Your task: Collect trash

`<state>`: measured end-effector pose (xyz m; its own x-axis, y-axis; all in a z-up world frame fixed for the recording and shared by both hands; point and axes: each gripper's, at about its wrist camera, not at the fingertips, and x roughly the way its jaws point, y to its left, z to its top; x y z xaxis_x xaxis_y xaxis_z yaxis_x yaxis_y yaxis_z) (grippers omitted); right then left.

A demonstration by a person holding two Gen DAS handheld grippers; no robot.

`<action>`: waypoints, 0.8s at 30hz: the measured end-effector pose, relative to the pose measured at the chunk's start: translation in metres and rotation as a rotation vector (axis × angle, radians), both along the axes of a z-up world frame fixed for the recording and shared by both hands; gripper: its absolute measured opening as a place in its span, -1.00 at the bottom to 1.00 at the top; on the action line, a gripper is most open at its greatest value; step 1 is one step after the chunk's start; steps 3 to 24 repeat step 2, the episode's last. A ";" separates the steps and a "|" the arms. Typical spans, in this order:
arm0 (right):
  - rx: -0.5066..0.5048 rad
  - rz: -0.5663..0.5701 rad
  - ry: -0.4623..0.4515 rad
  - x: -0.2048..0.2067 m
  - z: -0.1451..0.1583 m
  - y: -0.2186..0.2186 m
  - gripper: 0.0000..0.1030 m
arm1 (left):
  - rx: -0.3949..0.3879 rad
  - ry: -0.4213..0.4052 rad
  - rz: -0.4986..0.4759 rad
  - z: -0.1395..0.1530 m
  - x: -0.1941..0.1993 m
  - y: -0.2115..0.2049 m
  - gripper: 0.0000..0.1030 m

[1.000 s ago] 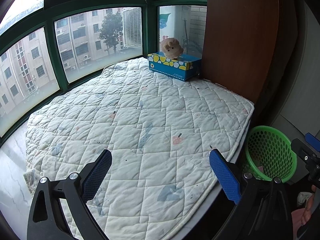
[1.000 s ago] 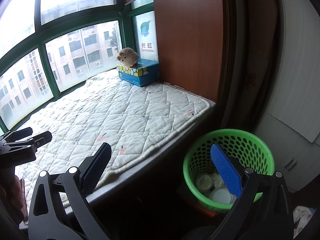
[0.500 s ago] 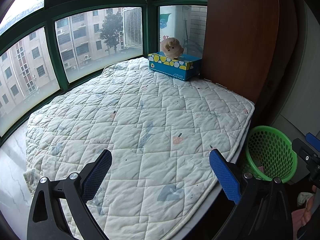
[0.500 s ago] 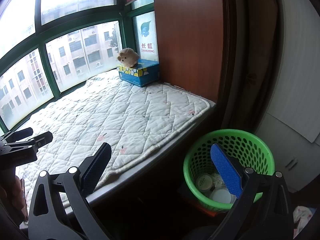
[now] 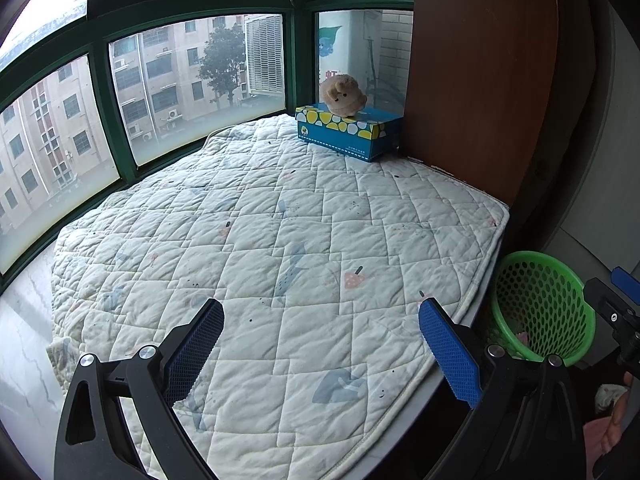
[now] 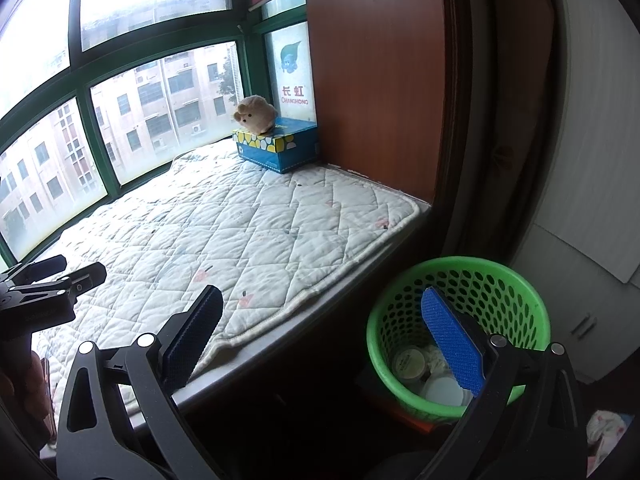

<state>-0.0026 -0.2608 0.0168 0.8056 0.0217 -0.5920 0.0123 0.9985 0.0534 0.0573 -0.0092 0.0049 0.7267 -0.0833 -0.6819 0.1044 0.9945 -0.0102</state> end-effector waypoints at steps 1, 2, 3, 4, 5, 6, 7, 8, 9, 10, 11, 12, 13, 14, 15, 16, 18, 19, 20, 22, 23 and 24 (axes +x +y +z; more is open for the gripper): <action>0.001 -0.001 0.000 0.000 0.000 0.000 0.91 | 0.001 0.000 0.002 0.000 0.000 0.000 0.84; 0.002 -0.002 -0.001 0.000 0.000 0.000 0.91 | 0.001 0.001 0.003 0.000 0.000 0.000 0.84; 0.002 -0.002 -0.001 0.000 0.000 0.000 0.91 | 0.001 0.001 0.003 0.000 0.000 0.000 0.84; 0.002 -0.002 -0.001 0.000 0.000 0.000 0.91 | 0.001 0.001 0.003 0.000 0.000 0.000 0.84; 0.002 -0.002 -0.001 0.000 0.000 0.000 0.91 | 0.001 0.001 0.003 0.000 0.000 0.000 0.84; 0.002 -0.002 -0.001 0.000 0.000 0.000 0.91 | 0.001 0.001 0.003 0.000 0.000 0.000 0.84; 0.002 -0.002 -0.001 0.000 0.000 0.000 0.91 | 0.001 0.001 0.003 0.000 0.000 0.000 0.84; 0.002 -0.002 -0.001 0.000 0.000 0.000 0.91 | 0.001 0.001 0.003 0.000 0.000 0.000 0.84; 0.002 -0.002 -0.001 0.000 0.000 0.000 0.91 | 0.001 0.001 0.003 0.000 0.000 0.000 0.84; 0.002 -0.002 -0.001 0.000 0.000 0.000 0.91 | 0.001 0.001 0.003 0.000 0.000 0.000 0.84; 0.002 -0.002 -0.001 0.000 0.000 0.000 0.91 | 0.001 0.001 0.003 0.000 0.000 0.000 0.84; 0.002 -0.002 -0.001 0.000 0.000 0.000 0.91 | 0.001 0.001 0.003 0.000 0.000 0.000 0.84; 0.002 -0.002 -0.001 0.000 0.000 0.000 0.91 | 0.001 0.001 0.003 0.000 0.000 0.000 0.84; 0.002 -0.002 -0.001 0.000 0.000 0.000 0.91 | 0.001 0.001 0.003 0.000 0.000 0.000 0.84; 0.002 -0.002 -0.001 0.000 0.000 0.000 0.91 | 0.001 0.001 0.003 0.000 0.000 0.000 0.84; 0.002 -0.002 -0.001 0.000 0.000 0.000 0.91 | 0.001 0.001 0.003 0.000 0.000 0.000 0.84; 0.002 -0.002 -0.001 0.000 0.000 0.000 0.91 | 0.001 0.001 0.003 0.000 0.000 0.000 0.84; 0.002 -0.002 -0.001 0.000 0.000 0.000 0.91 | 0.001 0.001 0.003 0.000 0.000 0.000 0.84; 0.002 -0.002 -0.001 0.000 0.000 0.000 0.91 | 0.001 0.001 0.003 0.000 0.000 0.000 0.84; 0.002 -0.002 -0.001 0.000 0.000 0.000 0.91 | 0.001 0.001 0.003 0.000 0.000 0.000 0.84; 0.002 -0.002 -0.001 0.000 0.000 0.000 0.91 | 0.001 0.001 0.003 0.000 0.000 0.000 0.84; 0.002 -0.002 -0.001 0.000 0.000 0.000 0.91 | 0.001 0.001 0.003 0.000 0.000 0.000 0.84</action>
